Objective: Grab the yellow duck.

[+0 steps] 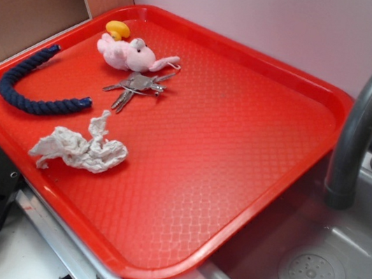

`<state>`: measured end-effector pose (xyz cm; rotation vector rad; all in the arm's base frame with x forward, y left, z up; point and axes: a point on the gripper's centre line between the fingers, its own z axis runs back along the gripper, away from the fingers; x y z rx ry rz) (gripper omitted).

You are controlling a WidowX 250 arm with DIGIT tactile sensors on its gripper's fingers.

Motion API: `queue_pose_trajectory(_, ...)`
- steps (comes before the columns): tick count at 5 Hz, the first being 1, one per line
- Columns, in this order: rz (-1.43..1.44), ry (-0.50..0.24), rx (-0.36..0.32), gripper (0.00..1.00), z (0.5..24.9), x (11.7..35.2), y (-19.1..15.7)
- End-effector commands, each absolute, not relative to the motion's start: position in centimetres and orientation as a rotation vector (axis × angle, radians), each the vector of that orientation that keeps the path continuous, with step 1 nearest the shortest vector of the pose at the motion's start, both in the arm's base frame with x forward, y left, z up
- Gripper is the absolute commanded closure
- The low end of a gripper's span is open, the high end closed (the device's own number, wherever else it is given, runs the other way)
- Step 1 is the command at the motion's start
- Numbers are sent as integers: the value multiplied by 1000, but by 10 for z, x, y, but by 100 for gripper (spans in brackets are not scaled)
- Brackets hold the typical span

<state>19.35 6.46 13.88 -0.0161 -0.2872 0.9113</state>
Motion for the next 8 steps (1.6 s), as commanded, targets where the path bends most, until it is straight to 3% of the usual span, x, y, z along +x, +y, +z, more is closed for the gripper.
queue_pose_trajectory(1, 1089, -440, 89, 0, 109, 251, 118)
queue_pose_trajectory(3, 1047, -448, 140, 0, 78, 277, 115)
queue_pose_trajectory(5, 1074, -448, 194, 0, 57, 302, 145)
queue_pose_trajectory(7, 1107, -413, 235, 0, 42, 312, 165)
queue_pose_trajectory(8, 1055, -360, 238, 100, 30, 315, 161)
